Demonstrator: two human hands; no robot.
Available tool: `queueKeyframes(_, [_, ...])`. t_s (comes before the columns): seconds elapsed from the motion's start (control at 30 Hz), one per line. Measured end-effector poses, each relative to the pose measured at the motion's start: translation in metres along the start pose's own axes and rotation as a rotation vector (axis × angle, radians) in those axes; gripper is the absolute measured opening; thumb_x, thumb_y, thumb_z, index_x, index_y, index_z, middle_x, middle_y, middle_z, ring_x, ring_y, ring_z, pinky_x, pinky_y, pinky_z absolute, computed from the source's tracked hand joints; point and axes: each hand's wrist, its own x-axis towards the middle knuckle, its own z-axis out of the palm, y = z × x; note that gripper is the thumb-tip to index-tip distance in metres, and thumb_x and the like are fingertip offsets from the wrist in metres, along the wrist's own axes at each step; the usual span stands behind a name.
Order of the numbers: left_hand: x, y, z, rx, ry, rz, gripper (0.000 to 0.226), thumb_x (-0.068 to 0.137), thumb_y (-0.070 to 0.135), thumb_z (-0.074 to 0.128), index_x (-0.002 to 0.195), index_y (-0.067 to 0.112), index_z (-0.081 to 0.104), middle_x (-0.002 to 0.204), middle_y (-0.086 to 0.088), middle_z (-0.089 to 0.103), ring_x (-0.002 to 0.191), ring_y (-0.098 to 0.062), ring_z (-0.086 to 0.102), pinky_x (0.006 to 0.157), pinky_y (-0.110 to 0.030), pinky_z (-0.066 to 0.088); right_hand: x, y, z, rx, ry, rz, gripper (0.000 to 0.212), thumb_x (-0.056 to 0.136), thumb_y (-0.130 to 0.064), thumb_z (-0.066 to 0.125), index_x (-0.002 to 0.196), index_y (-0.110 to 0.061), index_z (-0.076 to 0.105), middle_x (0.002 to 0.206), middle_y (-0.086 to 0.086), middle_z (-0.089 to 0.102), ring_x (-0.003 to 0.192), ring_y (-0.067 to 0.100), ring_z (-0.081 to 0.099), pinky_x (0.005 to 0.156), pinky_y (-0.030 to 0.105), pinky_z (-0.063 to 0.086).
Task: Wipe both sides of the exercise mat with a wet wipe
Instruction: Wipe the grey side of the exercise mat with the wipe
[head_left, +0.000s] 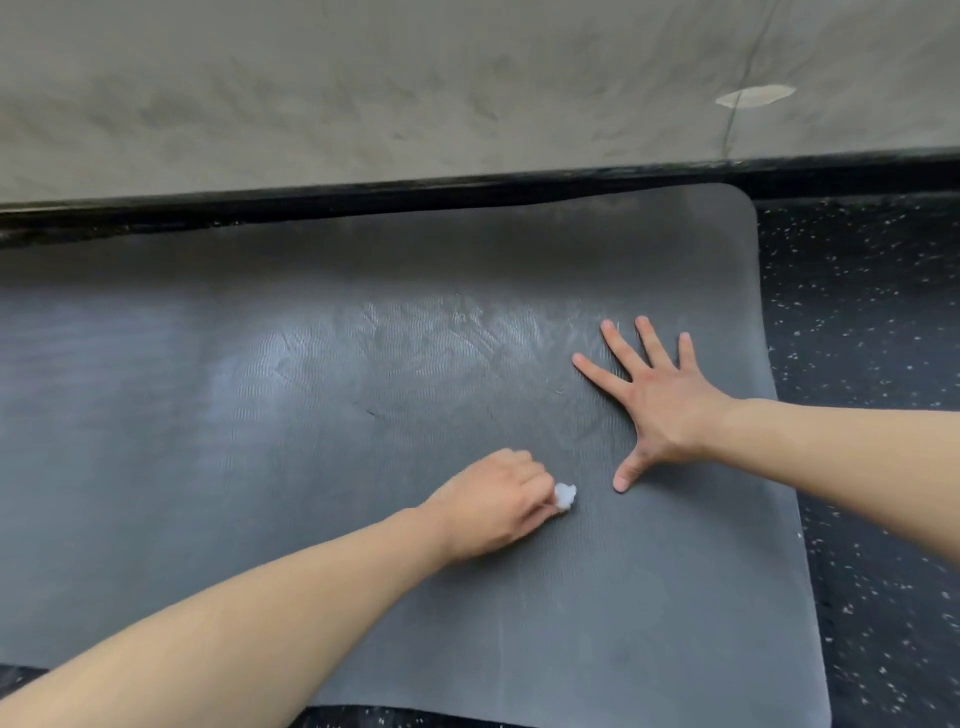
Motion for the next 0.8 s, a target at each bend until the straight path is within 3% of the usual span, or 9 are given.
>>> queueKeyframes(0.07, [0.002,-0.018,-0.007,0.082,0.076,-0.086,0.031,0.102,0.035,0.050,0.077,0.016,0.054,0.073,-0.004,0.056,0.071,-0.026,0.048,0.065,-0.038,0.037,0.001,0.000,0.001,0.002,-0.001,-0.002,0.165,0.035,-0.100,0.070,0.145,-0.050,-0.043,0.158,0.004,-0.052,0.149,0.044,-0.040,0.119,0.077,-0.007])
queueKeyframes(0.17, [-0.007,-0.016,-0.007,-0.015,0.346,-0.474,0.022,0.097,0.031,0.060,0.080,0.017,0.059,0.073,-0.002,0.058,0.071,-0.028,0.053,0.065,-0.041,0.041,0.002,0.003,0.004,0.008,0.003,-0.004,0.166,0.034,-0.102,0.068,0.148,-0.050,-0.042,0.158,0.002,-0.052,0.149,0.043,-0.041,0.119,0.077,-0.008])
queueKeyframes(0.3, [-0.018,0.024,0.019,0.000,0.093,-0.069,0.035,0.105,0.034,0.044,0.079,0.014,0.056,0.075,-0.005,0.055,0.071,-0.026,0.046,0.064,-0.037,0.035,0.002,0.003,0.005,0.003,0.019,-0.009,0.166,0.033,-0.102,0.067,0.149,-0.051,-0.040,0.160,0.003,-0.050,0.150,0.043,-0.038,0.119,0.077,-0.006])
queueKeyframes(0.33, [-0.018,0.017,0.015,0.040,0.080,-0.066,0.033,0.105,0.033,0.046,0.080,0.014,0.056,0.076,-0.004,0.055,0.072,-0.025,0.046,0.065,-0.037,0.034,0.002,0.003,0.004,0.008,0.017,-0.011,0.166,0.033,-0.102,0.067,0.151,-0.050,-0.038,0.161,0.003,-0.049,0.150,0.043,-0.038,0.119,0.077,-0.005])
queueKeyframes(0.43, [-0.016,-0.011,0.004,0.039,0.291,-0.460,0.021,0.097,0.030,0.060,0.081,0.016,0.060,0.074,-0.001,0.058,0.071,-0.027,0.052,0.065,-0.039,0.038,0.000,0.001,0.002,0.018,0.004,-0.016,0.166,0.035,-0.100,0.070,0.157,-0.047,-0.030,0.164,0.004,-0.044,0.152,0.044,-0.035,0.120,0.077,-0.002])
queueKeyframes(0.5, [-0.019,0.002,0.006,-0.012,0.345,-0.532,0.018,0.092,0.026,0.067,0.080,0.016,0.060,0.073,-0.002,0.058,0.070,-0.028,0.054,0.066,-0.038,0.036,-0.005,-0.003,-0.001,0.002,-0.007,-0.023,0.165,0.039,-0.097,0.073,0.160,-0.044,-0.025,0.166,0.009,-0.039,0.153,0.048,-0.030,0.121,0.077,0.003])
queueKeyframes(0.63, [-0.031,0.032,0.020,0.067,0.006,-0.015,0.027,0.100,0.030,0.057,0.077,0.017,0.053,0.072,-0.004,0.055,0.070,-0.027,0.048,0.064,-0.039,0.034,-0.040,-0.042,0.023,-0.056,-0.038,-0.171,0.162,0.044,-0.099,0.070,0.162,-0.037,-0.022,0.167,0.013,-0.036,0.155,0.048,-0.025,0.123,0.073,0.003])
queueKeyframes(0.77, [-0.034,0.013,0.008,0.039,0.244,-0.479,0.023,0.096,0.032,0.059,0.078,0.017,0.059,0.072,-0.003,0.058,0.070,-0.028,0.052,0.065,-0.040,0.038,-0.083,-0.065,0.080,-0.186,-0.046,-0.272,0.168,0.044,-0.100,0.065,0.165,-0.018,-0.017,0.166,0.022,-0.036,0.152,0.051,-0.031,0.118,0.079,-0.001])
queueKeyframes(0.8, [-0.039,0.024,0.012,0.010,0.240,-0.475,0.025,0.096,0.031,0.057,0.076,0.017,0.058,0.071,-0.004,0.058,0.067,-0.029,0.053,0.064,-0.039,0.039,-0.088,-0.062,0.089,-0.225,-0.047,-0.279,0.169,0.043,-0.100,0.065,0.165,-0.015,-0.015,0.167,0.024,-0.033,0.152,0.053,-0.029,0.117,0.080,-0.001])
